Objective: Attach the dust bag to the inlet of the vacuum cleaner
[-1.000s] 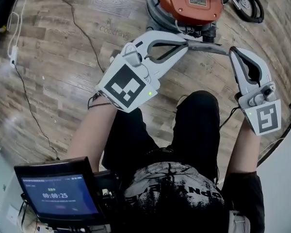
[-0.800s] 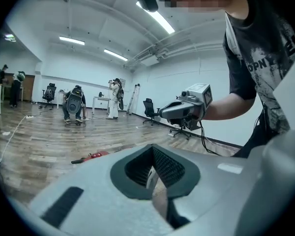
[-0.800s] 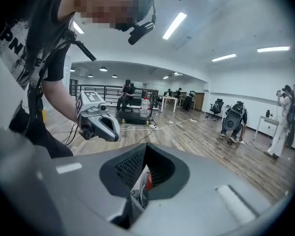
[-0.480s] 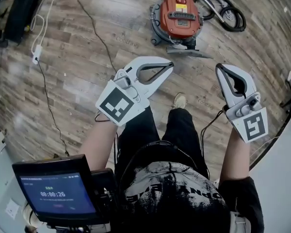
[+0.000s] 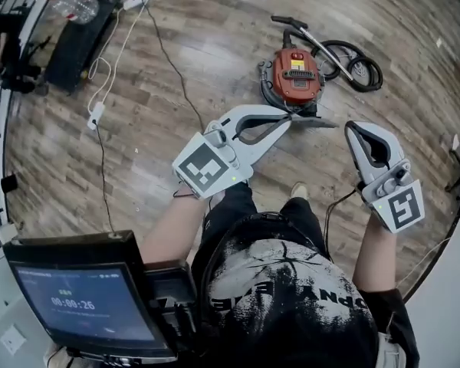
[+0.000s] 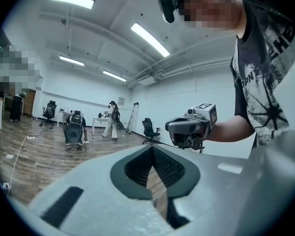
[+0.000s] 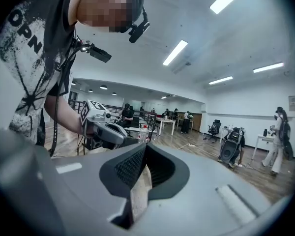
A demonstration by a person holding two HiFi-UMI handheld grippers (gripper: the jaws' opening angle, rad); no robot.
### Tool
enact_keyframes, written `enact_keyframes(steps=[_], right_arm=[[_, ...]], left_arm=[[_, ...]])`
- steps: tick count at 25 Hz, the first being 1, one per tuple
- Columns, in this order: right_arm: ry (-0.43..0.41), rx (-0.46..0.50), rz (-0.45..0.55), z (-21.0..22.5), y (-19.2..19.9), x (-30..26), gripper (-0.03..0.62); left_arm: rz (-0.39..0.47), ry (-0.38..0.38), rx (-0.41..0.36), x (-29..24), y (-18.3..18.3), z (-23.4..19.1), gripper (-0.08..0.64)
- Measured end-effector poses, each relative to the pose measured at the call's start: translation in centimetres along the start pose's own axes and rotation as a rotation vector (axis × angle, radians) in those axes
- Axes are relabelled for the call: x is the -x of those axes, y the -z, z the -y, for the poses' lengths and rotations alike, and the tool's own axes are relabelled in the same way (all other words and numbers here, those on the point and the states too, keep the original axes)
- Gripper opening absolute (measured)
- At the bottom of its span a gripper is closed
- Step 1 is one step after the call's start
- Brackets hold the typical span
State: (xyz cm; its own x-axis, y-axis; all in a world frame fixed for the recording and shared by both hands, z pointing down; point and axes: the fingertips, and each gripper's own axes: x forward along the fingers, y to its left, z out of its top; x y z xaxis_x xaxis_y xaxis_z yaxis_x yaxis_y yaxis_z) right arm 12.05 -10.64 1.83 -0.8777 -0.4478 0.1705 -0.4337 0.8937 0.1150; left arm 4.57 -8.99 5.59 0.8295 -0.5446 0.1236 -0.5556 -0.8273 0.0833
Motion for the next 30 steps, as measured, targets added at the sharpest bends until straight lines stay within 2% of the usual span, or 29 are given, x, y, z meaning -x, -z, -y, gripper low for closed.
enact_keyframes(steps=[2,5,8,12,15,17,19,22,27,30], right_arm=[[0.008,0.015,0.033,-0.4,-0.6,-0.9,0.005],[0.033,0.002,0.091,-0.8,-1.2,-1.8,0.005],[0.043,0.003,0.149,-2.3,-4.4,-2.9,0.005],[0.067,0.01,0.187,-4.2,-8.0,-3.9,0.005],[0.073,0.035,0.196,-4.5,-8.4,-3.8,0.005],[0.069,0.03,0.205,-4.8,-8.2,-3.9,0.005],[0.059,0.016,0.202,-5.0,-7.9,-3.9,0.005],[0.04,0.019,0.184,-5.5,-7.5,-3.9,0.005],[0.021,0.042,0.177,-5.8,-7.0,-4.8,0.005],[0.022,0.058,0.157,-5.6,-6.7,-5.4,0.005]], left_arm=[[0.02,0.003,0.009,0.5,-0.3,-0.6,0.005],[0.015,0.017,-0.036,0.7,-0.3,-1.0,0.005],[0.068,0.035,-0.105,2.9,-3.4,-1.2,0.003],[0.147,0.057,-0.113,5.9,-7.3,-1.4,0.005],[0.137,0.063,-0.091,6.1,-7.1,-1.1,0.005],[0.099,0.055,-0.07,6.2,-6.3,-1.1,0.005],[0.099,0.052,-0.054,6.4,-6.4,-1.1,0.005],[0.131,0.041,-0.064,6.5,-7.8,-0.6,0.005],[0.076,0.028,-0.058,6.9,-6.8,-0.9,0.005],[0.084,0.031,-0.063,7.3,-6.4,-1.0,0.005]])
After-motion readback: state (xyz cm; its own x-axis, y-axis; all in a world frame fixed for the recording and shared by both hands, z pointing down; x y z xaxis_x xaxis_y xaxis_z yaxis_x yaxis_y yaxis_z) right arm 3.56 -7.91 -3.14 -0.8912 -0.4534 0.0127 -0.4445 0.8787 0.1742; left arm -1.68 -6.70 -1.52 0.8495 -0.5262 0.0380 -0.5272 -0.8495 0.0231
